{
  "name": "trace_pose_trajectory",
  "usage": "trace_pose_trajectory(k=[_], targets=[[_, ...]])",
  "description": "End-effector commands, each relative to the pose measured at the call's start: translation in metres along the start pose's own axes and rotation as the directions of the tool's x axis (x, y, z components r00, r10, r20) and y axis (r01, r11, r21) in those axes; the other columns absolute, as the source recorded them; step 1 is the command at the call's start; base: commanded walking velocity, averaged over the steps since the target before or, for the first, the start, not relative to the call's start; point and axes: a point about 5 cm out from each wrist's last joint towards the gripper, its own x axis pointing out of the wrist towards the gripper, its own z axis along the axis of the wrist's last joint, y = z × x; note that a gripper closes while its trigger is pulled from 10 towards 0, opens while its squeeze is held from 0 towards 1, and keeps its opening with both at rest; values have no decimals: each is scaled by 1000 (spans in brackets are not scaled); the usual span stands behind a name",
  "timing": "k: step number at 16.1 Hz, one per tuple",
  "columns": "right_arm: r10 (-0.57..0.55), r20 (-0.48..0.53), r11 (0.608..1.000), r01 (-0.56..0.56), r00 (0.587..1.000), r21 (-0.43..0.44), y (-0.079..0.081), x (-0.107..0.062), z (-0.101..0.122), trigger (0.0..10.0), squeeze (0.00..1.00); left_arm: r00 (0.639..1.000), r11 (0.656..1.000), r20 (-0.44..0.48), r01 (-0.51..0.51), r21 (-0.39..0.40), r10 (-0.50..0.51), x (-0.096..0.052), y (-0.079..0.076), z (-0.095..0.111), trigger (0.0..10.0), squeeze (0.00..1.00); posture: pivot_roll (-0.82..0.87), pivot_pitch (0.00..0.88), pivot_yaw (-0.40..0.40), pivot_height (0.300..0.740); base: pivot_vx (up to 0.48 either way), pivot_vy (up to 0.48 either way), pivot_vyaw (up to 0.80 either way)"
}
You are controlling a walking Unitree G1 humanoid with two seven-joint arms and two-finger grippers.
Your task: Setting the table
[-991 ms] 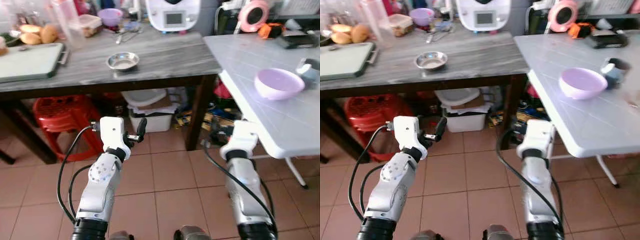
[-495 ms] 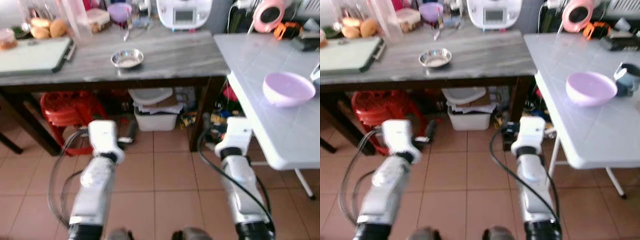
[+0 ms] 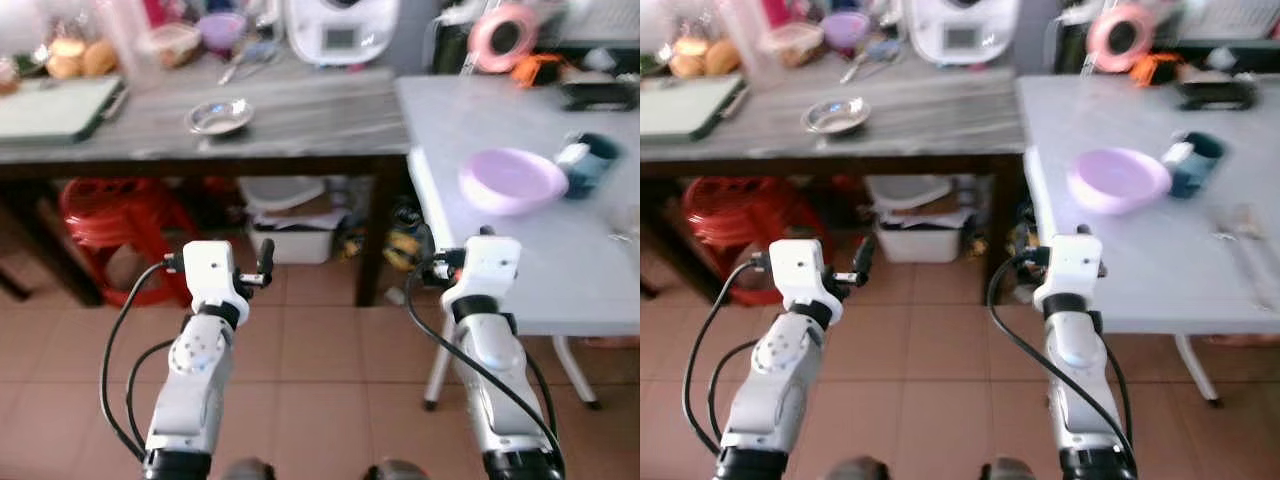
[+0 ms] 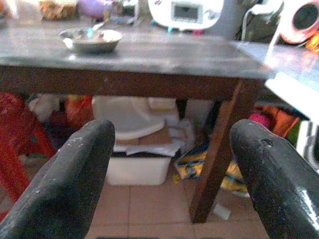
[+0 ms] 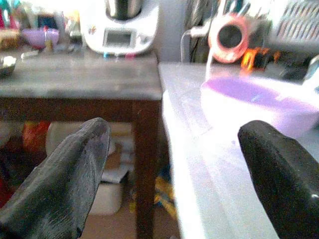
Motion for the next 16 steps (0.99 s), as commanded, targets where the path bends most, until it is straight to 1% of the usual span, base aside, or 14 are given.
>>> trace_pose_trajectory(k=[1, 4, 8, 11, 16], targets=[[36, 27, 999, -36, 999, 18, 11, 2, 7, 10000, 0, 999, 999, 2, -33, 14, 33, -1, 10, 1, 10000, 0, -4, 0, 47, 740, 0, -398, 0], [39, 28, 999, -39, 999, 11, 12, 4, 7, 10000, 0, 1000, 1000, 2, -22, 17, 22, 0, 8, 2, 10000, 0, -4, 0, 52, 740, 0, -398, 0], [31, 29, 1000, -32, 999, 1, 8, 5, 7, 10000, 0, 1000, 1000, -3, -13, 19, 14, 2, 6, 2, 10000, 0, -9, 0, 56, 740, 0, -396, 0], [28, 28, 999, -28, 999, 16, 8, 6, 9, 10000, 0, 1000, 1000, 0, -9, 21, 9, 3, 4, 2, 10000, 0, -9, 0, 52, 740, 0, -307, 0], [35, 30, 999, -36, 999, 14, 9, 7, 9, 10000, 0, 1000, 1000, 8, -10, 6, 10, 3, 3, 3, 10000, 0, -10, 0, 51, 740, 0, 0, 0]])
